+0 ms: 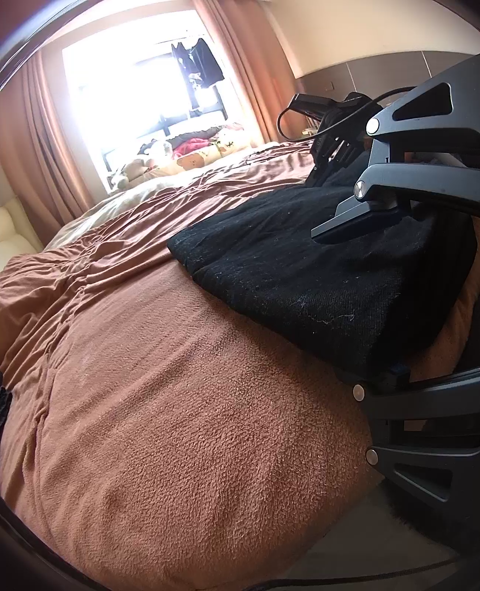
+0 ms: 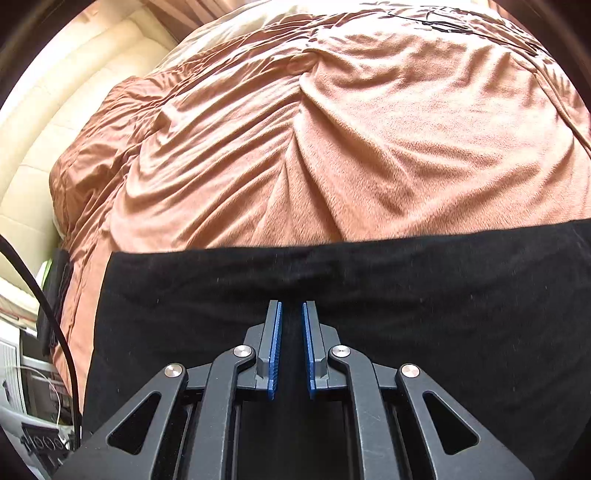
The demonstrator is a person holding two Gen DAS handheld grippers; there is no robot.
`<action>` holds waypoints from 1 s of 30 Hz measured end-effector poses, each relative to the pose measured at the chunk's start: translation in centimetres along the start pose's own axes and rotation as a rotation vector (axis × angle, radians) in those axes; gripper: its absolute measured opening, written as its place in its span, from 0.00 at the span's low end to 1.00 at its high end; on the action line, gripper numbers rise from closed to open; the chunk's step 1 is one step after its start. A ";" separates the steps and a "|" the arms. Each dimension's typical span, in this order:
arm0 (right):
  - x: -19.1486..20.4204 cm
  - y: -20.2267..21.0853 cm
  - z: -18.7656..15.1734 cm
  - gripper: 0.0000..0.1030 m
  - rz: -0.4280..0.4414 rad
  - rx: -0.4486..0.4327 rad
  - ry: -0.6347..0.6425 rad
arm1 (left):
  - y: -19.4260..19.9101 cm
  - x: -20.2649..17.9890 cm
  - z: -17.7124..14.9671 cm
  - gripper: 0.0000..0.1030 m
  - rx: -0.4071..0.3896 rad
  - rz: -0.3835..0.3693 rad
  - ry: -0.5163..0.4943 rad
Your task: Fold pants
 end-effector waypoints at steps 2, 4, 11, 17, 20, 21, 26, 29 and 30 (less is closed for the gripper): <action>-0.2 -0.5 0.2 0.05 0.006 0.001 -0.021 | -0.1 0.1 0.0 0.46 -0.004 0.017 -0.001; -0.5 -1.0 0.5 0.05 0.021 0.003 -0.049 | -0.2 0.1 0.0 0.46 0.001 0.015 -0.001; -0.4 0.3 -0.4 0.04 0.022 0.033 -0.038 | -0.4 0.5 0.1 0.39 0.004 0.002 0.017; -0.3 2.6 -2.6 0.04 0.055 0.073 -0.019 | -0.4 1.0 0.2 0.23 0.003 -0.016 0.049; -0.5 3.9 -3.8 0.04 0.062 0.076 -0.015 | -0.1 0.9 0.3 0.16 -0.003 -0.031 0.047; -0.5 4.3 -4.3 0.04 0.066 0.076 -0.018 | 0.1 0.8 0.3 0.14 -0.005 -0.035 0.040; -0.6 6.6 -6.7 0.04 0.090 0.074 -0.015 | 1.2 -0.4 0.6 0.11 -0.026 -0.064 0.018; -1.0 8.0 -7.7 0.04 0.099 0.063 -0.021 | 1.8 -1.5 0.8 0.10 -0.036 -0.081 0.002; -1.1 8.4 -8.1 0.04 0.103 0.058 -0.024 | 2.0 -1.9 0.8 0.10 -0.037 -0.086 -0.005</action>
Point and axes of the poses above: each gripper's, at about its wrist camera, not at the fingertips, and y roughly against the way its jaws point, x to its left, z to its top, the point moved 6 cm from there along -y, roughly the way its jaws point, and after that the axes turned 12 degrees about -x, right-handed, at the moved point
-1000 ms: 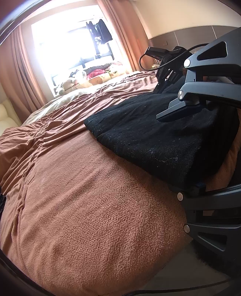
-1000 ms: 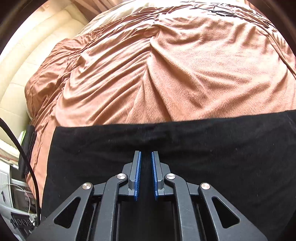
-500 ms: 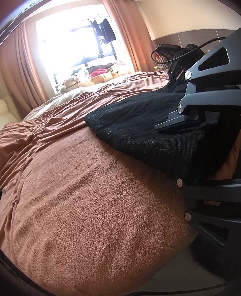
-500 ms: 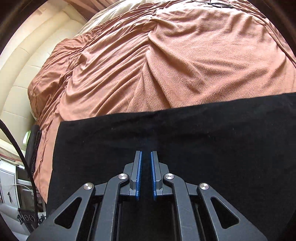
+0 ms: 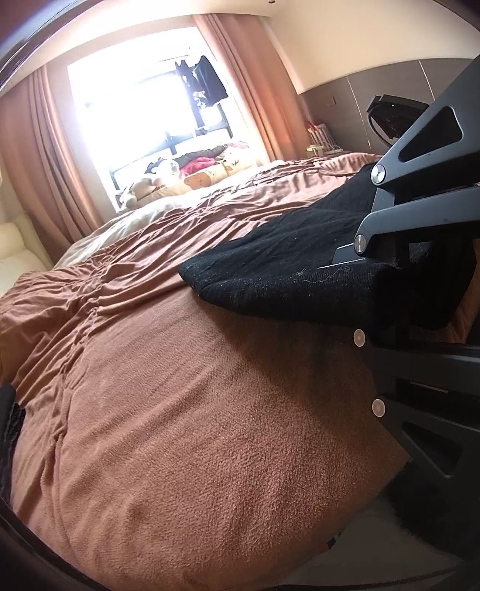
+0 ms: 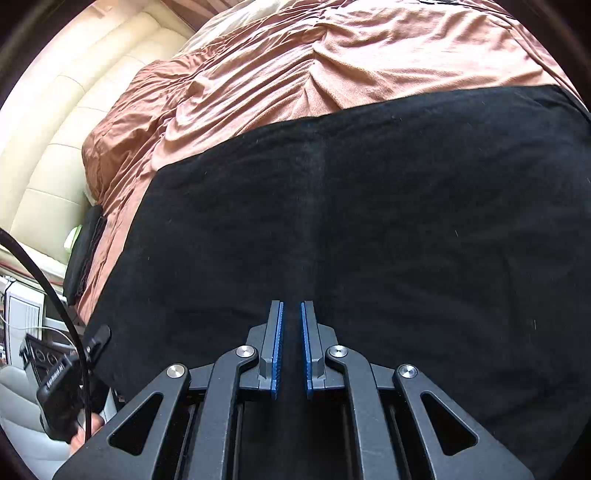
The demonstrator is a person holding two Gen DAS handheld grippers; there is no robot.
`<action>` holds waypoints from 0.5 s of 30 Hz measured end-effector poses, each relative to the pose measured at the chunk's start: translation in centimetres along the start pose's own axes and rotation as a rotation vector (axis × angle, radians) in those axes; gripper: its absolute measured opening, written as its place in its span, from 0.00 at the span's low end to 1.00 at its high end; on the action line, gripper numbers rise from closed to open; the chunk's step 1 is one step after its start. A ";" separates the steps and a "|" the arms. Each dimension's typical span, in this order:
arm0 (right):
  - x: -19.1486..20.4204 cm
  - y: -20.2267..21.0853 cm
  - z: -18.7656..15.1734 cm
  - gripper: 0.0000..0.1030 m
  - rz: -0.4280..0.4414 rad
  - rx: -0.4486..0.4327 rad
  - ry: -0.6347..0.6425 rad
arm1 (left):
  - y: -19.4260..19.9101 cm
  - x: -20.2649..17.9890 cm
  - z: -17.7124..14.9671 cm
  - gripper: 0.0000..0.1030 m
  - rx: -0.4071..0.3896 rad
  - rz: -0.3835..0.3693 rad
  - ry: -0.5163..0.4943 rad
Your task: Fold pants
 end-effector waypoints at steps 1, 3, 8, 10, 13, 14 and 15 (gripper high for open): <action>-0.1 0.4 -0.3 0.04 0.004 -0.005 -0.001 | 0.2 -0.5 0.1 0.10 -0.001 -0.007 -0.009; -0.2 1.1 -1.1 0.04 0.018 -0.005 -0.015 | 0.7 -1.8 0.2 0.10 -0.007 -0.022 -0.031; -0.4 2.4 -3.2 0.04 0.075 0.011 -0.044 | 1.5 -5.2 0.5 0.10 -0.021 -0.057 -0.094; -0.5 2.8 -3.9 0.04 0.089 0.013 -0.055 | 1.7 -6.5 0.6 0.10 -0.022 -0.075 -0.114; -0.5 3.6 -4.6 0.04 0.108 0.017 -0.052 | 2.1 -8.7 0.4 0.10 -0.021 -0.106 -0.149; -0.3 3.7 -4.9 0.04 0.115 0.017 -0.045 | 2.3 -9.4 0.4 0.10 -0.022 -0.114 -0.161; -0.4 4.2 -4.9 0.04 0.123 0.014 -0.042 | 2.5 -10.0 0.3 0.10 -0.025 -0.123 -0.174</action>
Point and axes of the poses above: each gripper's, at about its wrist camera, not at the fingertips, and y roughly against the way its jaws point, x to its left, z to its top, the point moved 6 cm from there along -y, roughly the way its jaws point, and after that the axes turned 12 degrees about -x, right-handed, at the moved point
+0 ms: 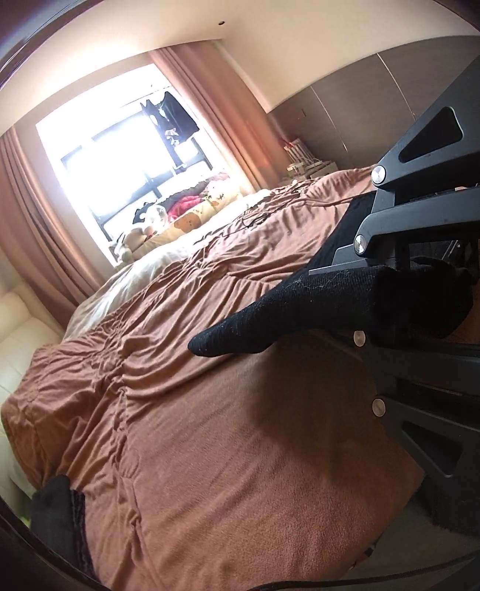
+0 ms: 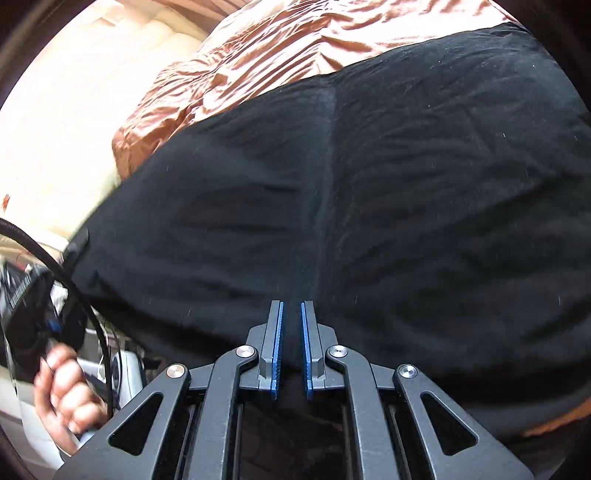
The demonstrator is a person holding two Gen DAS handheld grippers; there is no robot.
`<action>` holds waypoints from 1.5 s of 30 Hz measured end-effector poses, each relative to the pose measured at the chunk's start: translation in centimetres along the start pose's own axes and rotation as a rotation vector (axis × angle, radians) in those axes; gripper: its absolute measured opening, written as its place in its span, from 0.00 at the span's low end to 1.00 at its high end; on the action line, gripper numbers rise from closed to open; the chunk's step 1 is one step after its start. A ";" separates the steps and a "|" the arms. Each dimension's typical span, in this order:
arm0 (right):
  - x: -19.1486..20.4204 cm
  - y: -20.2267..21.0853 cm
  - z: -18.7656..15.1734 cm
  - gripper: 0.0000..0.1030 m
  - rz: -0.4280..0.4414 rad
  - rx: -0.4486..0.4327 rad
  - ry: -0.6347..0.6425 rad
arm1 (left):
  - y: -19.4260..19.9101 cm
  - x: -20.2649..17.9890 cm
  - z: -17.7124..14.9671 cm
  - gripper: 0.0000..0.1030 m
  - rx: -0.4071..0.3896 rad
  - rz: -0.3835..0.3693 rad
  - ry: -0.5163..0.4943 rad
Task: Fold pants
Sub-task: 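Lift the leg end with the left gripper and fold it over toward the right gripper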
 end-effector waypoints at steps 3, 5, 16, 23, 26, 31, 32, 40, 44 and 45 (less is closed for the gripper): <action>-0.5 1.7 0.1 0.04 0.007 -0.023 0.002 | 0.2 -2.5 0.1 0.10 -0.001 -0.037 -0.037; -1.1 3.2 0.2 0.04 0.007 -0.044 0.005 | 0.1 -4.1 0.0 0.10 0.003 -0.058 -0.067; -6.4 13.6 1.9 0.05 -0.002 -0.222 -0.064 | -1.4 -12.0 -2.0 0.10 0.055 -0.173 -0.181; -10.1 19.3 2.2 0.09 -0.053 -0.307 -0.116 | -2.6 -16.1 -4.8 0.10 0.117 -0.241 -0.248; -11.1 20.7 1.5 0.09 -0.068 -0.326 -0.146 | -3.2 -17.8 -6.4 0.10 0.151 -0.264 -0.269; -12.0 23.0 0.8 0.09 -0.088 -0.349 -0.166 | -4.4 -19.9 -9.4 0.10 0.221 -0.297 -0.297; -12.1 23.5 0.5 0.09 -0.093 -0.351 -0.166 | -4.6 -20.2 -10.1 0.09 0.235 -0.302 -0.305; -14.1 26.4 0.0 0.09 -0.136 -0.380 -0.196 | -6.7 -21.5 -15.8 0.09 0.356 -0.323 -0.335; -15.3 27.3 -0.6 0.09 -0.160 -0.382 -0.224 | -8.6 -21.3 -19.5 0.10 0.441 -0.310 -0.353; -15.5 27.5 -0.8 0.09 -0.166 -0.383 -0.228 | -9.0 -21.2 -20.5 0.10 0.460 -0.307 -0.358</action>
Point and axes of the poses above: each gripper's, at about its wrist camera, not at the fingertips, and y roughly against the way its jaws point, x to its left, z to its top, the point moved 6 cm from there along -y, roughly the way its jaws point, and after that the axes turned 12 degrees about -x, right-handed, at the moved point
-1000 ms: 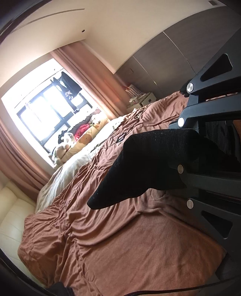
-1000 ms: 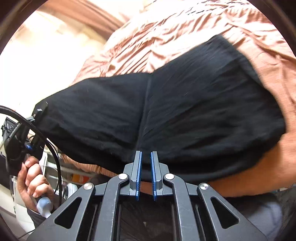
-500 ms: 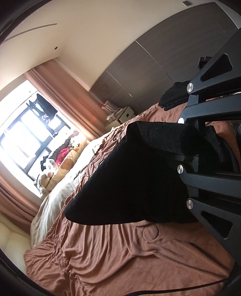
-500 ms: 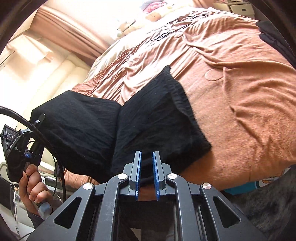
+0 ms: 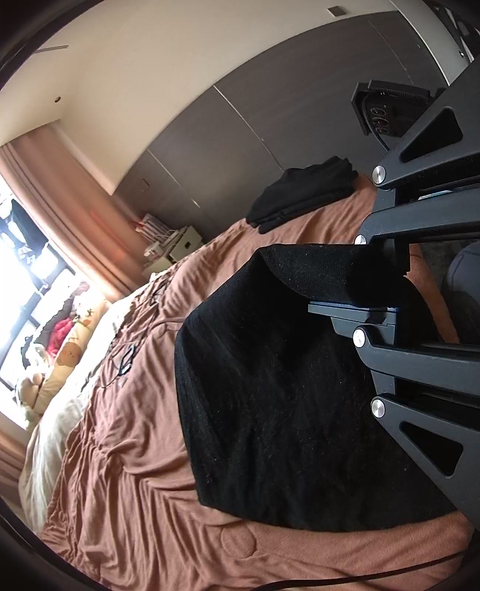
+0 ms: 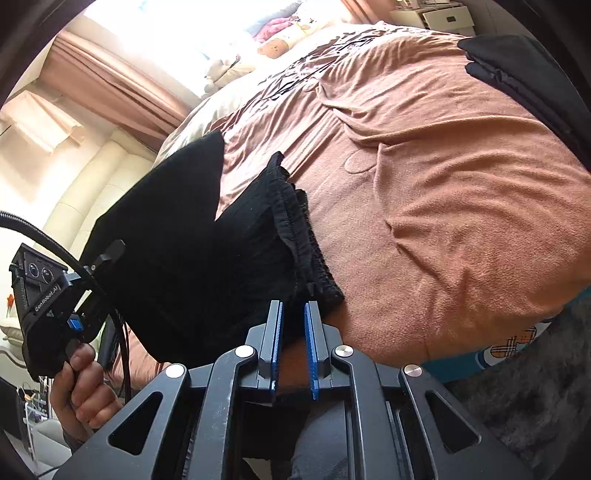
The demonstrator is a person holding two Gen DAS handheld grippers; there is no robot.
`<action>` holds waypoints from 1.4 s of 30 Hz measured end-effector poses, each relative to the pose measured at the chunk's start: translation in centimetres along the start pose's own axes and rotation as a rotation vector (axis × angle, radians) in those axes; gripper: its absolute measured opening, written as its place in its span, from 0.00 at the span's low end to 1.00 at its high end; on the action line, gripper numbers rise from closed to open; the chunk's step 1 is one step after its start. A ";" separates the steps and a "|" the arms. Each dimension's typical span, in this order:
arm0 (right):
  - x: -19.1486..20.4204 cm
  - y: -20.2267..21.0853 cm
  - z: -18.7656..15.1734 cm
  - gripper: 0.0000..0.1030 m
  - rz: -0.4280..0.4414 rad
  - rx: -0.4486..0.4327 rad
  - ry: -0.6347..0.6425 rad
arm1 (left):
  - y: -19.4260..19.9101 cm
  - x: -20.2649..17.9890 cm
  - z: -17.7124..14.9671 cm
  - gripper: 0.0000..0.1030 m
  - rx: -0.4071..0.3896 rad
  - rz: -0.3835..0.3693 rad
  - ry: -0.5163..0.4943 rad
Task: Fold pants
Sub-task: 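Lift the leg end with the left gripper and fold it over toward the right gripper, then open both grippers and release the folded pants on the bed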
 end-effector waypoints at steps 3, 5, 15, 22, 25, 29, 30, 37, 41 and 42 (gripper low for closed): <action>-0.8 0.7 -0.1 0.09 -0.019 -0.005 -0.012 | -1.3 0.1 -1.3 0.10 0.035 0.000 0.007; -1.5 0.8 -0.1 0.09 -0.031 -0.005 -0.021 | -1.8 0.1 -1.8 0.10 0.047 0.005 0.005; -2.8 1.9 0.6 0.09 -0.044 -0.014 -0.051 | -4.5 -2.0 -2.9 0.29 0.116 0.025 -0.035; -3.2 1.5 0.9 0.10 -0.012 -0.018 -0.102 | -2.5 -4.1 -3.1 0.70 0.125 -0.088 -0.049; -2.4 0.7 0.9 0.32 0.020 -0.014 -0.098 | -1.4 -2.9 -2.4 0.70 0.105 -0.057 -0.039; -1.2 -0.9 0.6 0.42 0.059 -0.004 -0.083 | -0.1 0.1 -1.3 0.70 0.082 0.011 -0.021; -1.0 -1.4 0.5 0.42 0.070 0.004 -0.083 | 0.3 0.8 -1.1 0.70 0.076 0.024 -0.016; 0.1 -5.1 -0.3 0.42 0.100 0.052 -0.084 | 3.0 6.0 0.7 0.70 0.033 0.131 0.022; 1.0 -6.0 -0.6 0.33 0.132 0.057 -0.070 | 4.3 9.1 1.2 0.70 0.024 0.186 0.046; 1.1 -6.1 -0.5 0.25 0.115 0.044 -0.053 | 4.5 9.9 1.3 0.70 0.023 0.200 0.053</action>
Point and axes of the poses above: each gripper's, at about its wrist camera, not at the fingertips, and y roughly against the way its jaws point, x to its left, z to its top, the point moved 6 cm from there along -y, roughly the way its jaws point, and after that the axes turned 12 degrees about -x, right-handed, at the moved point
